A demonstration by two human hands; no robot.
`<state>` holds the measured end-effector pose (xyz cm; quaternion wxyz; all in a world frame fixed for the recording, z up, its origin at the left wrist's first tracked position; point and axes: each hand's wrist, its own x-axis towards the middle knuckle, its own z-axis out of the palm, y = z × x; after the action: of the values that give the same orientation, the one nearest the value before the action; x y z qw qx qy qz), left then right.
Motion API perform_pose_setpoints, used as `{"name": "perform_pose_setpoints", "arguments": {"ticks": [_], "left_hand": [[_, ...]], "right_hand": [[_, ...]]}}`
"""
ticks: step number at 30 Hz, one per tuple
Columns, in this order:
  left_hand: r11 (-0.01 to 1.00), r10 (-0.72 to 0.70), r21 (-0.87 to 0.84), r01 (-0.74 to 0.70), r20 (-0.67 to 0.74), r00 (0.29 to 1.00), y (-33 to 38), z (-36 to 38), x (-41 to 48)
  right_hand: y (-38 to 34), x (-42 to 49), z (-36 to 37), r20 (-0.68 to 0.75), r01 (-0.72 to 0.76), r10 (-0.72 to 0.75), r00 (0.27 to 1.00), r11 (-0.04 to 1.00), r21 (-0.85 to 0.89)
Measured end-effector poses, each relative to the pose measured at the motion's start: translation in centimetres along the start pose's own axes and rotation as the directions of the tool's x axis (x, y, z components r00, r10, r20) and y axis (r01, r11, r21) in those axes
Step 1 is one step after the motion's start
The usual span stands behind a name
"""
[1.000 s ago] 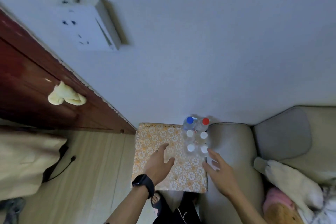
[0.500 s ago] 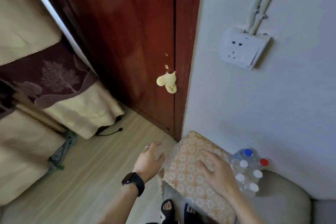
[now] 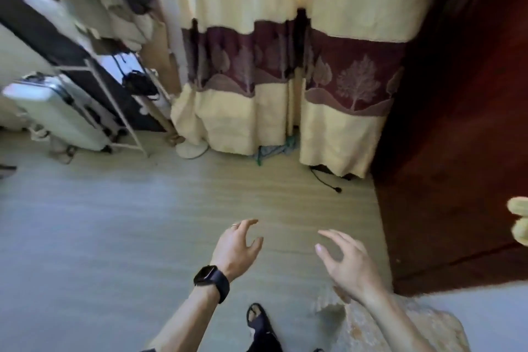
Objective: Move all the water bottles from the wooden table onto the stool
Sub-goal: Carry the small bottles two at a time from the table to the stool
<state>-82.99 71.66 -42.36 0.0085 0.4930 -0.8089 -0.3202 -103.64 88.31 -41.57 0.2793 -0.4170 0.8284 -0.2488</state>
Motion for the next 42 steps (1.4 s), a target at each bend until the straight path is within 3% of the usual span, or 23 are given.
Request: {"name": "perform_pose_setpoints", "arguments": {"ticks": [4,8,13,18,26,42], "left_hand": [[0.978,-0.199,-0.108,0.178,-0.235,0.952,-8.0,-7.2,-3.3],[0.924,-0.37,-0.267,0.273,-0.446,0.815,-15.0,-14.1,-7.3],[0.882,-0.471,-0.312,0.353,-0.57,0.673,-24.4,-21.8,-10.9],[0.859,-0.509,-0.339,0.385,-0.649,0.566,-31.8,-30.9,-13.2],[0.838,-0.53,-0.366,0.405,-0.725,0.44,-41.6,-42.3,-13.9],[0.737,-0.63,-0.475,0.481,-0.74,0.235,-64.1,-62.8,-4.5]], "right_hand": [[-10.6,4.3,3.8,0.132,0.29,-0.281,0.951,0.955,-0.061],[-22.5,7.0,8.6,0.219,0.567,-0.546,0.809,0.822,-0.046],[-36.1,8.0,16.0,0.27,0.74,-0.71,0.651,0.673,-0.016],[-47.8,8.4,21.9,0.301,0.819,-0.779,0.55,0.574,-0.01],[-62.2,11.0,30.0,0.325,0.876,-0.834,0.446,0.481,0.032],[-91.0,27.3,48.9,0.38,0.921,-0.879,0.286,0.362,0.144]]}}
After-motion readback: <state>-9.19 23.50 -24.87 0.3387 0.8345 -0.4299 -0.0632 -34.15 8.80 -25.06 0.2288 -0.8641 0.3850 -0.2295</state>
